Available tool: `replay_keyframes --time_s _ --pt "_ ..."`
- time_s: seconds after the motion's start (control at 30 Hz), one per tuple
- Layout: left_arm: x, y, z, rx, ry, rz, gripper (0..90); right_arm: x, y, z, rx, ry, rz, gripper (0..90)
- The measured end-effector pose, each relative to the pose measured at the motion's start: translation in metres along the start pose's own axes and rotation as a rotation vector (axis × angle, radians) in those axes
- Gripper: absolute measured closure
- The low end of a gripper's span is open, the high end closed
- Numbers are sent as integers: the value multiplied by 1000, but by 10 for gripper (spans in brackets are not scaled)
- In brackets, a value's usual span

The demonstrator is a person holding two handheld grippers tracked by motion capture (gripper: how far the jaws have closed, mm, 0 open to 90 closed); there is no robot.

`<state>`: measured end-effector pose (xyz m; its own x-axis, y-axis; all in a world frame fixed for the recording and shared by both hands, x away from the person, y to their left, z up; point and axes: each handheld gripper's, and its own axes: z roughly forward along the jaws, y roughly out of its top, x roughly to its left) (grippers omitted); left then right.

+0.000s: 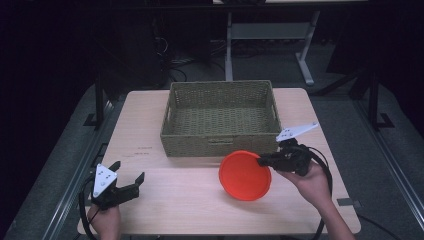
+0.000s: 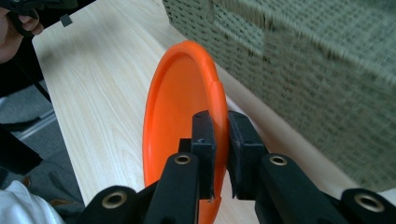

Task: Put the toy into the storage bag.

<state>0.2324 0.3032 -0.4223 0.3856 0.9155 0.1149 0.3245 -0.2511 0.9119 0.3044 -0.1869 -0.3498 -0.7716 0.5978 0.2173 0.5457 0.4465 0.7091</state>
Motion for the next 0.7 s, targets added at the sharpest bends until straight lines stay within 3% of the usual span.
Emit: replay_keyframes --time_s 0.2,0.7 --pt "1 0 0 1 1 -2 127 11 24 -8 41 -32 -72 819" --pt "0 0 0 0 2 -4 127 12 65 -25 15 -14 -80 818"
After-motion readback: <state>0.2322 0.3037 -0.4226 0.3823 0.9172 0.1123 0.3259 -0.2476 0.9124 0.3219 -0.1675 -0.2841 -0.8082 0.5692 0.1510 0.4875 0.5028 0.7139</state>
